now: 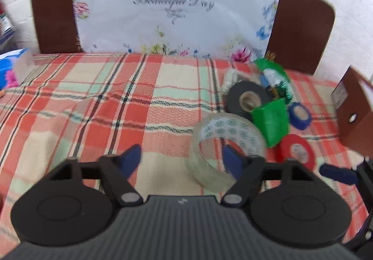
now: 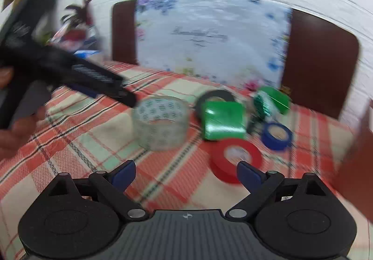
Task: Organize objects
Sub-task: 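Grasp the clear packing tape roll with the right gripper, then carry the clear tape roll into the brown box and release it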
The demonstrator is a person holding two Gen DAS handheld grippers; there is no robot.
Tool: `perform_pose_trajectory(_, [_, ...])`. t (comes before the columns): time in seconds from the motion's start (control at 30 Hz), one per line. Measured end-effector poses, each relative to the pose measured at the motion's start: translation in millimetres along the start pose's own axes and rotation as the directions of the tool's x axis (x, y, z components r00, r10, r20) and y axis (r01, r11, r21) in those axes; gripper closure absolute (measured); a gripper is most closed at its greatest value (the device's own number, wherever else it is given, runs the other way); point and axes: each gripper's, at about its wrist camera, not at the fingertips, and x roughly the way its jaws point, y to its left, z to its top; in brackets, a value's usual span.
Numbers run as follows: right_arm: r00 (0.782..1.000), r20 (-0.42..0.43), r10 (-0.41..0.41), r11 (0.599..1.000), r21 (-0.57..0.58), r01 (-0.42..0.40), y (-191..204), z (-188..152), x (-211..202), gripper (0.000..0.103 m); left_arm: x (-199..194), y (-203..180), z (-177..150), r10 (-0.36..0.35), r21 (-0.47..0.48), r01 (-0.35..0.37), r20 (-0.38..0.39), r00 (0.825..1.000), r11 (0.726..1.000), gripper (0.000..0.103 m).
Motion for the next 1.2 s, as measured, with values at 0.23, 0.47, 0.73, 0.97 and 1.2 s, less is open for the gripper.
perform_pose_trajectory(0.23, [0.998, -0.017, 0.061, 0.995, -0.079, -0.062, 17.6, 26.9, 67.6, 0.015, 36.4, 10.8, 2.8, -0.074, 0.013, 0.076, -0.096, 0.993, 0.997, 0.066])
perform_pose_trajectory(0.47, [0.998, -0.036, 0.057, 0.993, -0.105, -0.061, 25.7, 24.9, 92.0, 0.018, 24.4, -7.2, 4.6, -0.087, 0.044, 0.091, -0.095, 0.992, 0.995, 0.084])
perform_pose_trajectory(0.73, [0.991, 0.103, -0.085, 0.992, -0.082, 0.094, -11.5, 22.0, 5.7, 0.018, -20.8, -109.5, 37.0, -0.19, 0.171, 0.185, 0.016, 0.982, 0.968, 0.084])
perform_pose_trajectory(0.97, [0.929, 0.174, -0.327, 0.944, 0.023, 0.328, -120.2, 9.9, -102.6, 0.018, -40.2, -277.6, 65.1, -0.392, 0.318, 0.36, 0.041, 0.919, 0.877, 0.084])
perform_pose_trajectory(1.2, [0.882, 0.056, -0.467, 0.874, 0.181, 0.451, -236.3, -37.8, -171.8, 0.017, -0.8, -410.2, 53.4, -0.471, 0.411, 0.452, -0.063, 0.88, 0.791, 0.083])
